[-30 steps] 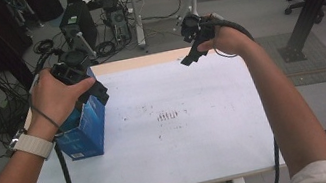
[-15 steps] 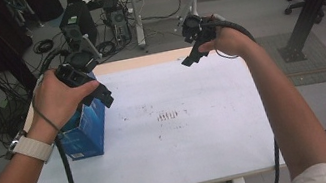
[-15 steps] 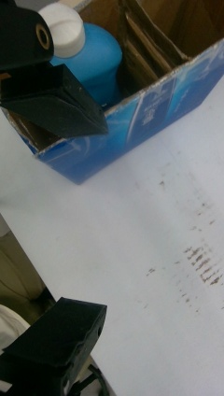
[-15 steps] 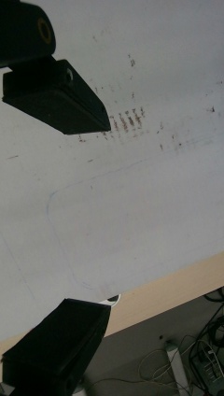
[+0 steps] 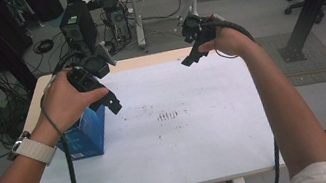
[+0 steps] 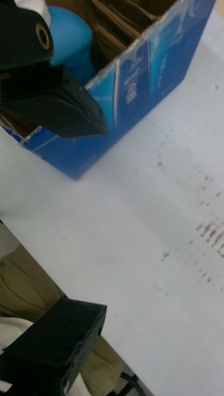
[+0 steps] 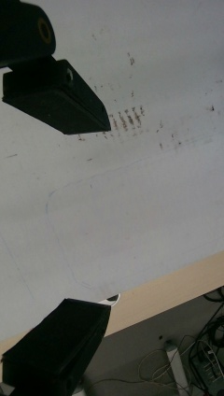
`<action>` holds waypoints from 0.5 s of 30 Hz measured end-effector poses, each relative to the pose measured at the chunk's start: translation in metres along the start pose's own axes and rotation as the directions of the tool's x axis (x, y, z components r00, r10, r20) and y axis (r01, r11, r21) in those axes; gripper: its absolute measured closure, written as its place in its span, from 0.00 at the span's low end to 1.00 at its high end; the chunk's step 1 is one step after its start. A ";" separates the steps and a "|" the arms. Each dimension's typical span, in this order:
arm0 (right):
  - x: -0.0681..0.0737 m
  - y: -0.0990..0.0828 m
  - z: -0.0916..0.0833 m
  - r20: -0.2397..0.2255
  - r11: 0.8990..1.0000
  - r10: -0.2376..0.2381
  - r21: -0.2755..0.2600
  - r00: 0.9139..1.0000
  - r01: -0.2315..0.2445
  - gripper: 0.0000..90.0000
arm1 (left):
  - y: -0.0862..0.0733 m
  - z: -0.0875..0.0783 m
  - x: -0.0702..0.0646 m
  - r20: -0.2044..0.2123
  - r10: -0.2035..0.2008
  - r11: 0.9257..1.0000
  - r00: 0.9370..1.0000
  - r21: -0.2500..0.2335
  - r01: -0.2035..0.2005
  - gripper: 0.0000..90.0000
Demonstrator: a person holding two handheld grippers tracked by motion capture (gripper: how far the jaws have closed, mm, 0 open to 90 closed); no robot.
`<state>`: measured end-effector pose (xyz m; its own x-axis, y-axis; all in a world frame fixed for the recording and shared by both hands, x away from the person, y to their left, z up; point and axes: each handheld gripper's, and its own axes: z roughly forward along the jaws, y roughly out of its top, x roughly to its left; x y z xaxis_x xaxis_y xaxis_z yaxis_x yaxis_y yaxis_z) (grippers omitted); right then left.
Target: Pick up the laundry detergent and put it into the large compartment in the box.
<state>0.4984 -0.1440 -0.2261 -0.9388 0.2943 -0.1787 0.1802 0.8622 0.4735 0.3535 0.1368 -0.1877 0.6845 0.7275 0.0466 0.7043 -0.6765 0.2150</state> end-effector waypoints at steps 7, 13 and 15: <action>0.001 0.000 -0.001 0.001 1.000 0.000 0.002 1.000 0.000 0.12 | 0.000 0.001 -0.004 0.022 0.059 0.998 0.998 -0.002 -0.059 0.14; 0.002 0.000 -0.002 0.003 1.000 0.001 0.001 1.000 -0.001 0.12 | -0.001 0.000 -0.006 0.039 0.090 0.996 0.995 0.005 -0.090 0.14; 0.002 0.000 -0.003 0.003 1.000 0.002 0.002 1.000 -0.002 0.12 | -0.001 0.000 -0.007 0.047 0.100 0.995 0.994 0.018 -0.101 0.14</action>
<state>0.4959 -0.1448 -0.2242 -0.9375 0.2972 -0.1809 0.1822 0.8624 0.4722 0.3481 0.1326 -0.1880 0.7596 0.6501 0.0219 0.6349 -0.7483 0.1920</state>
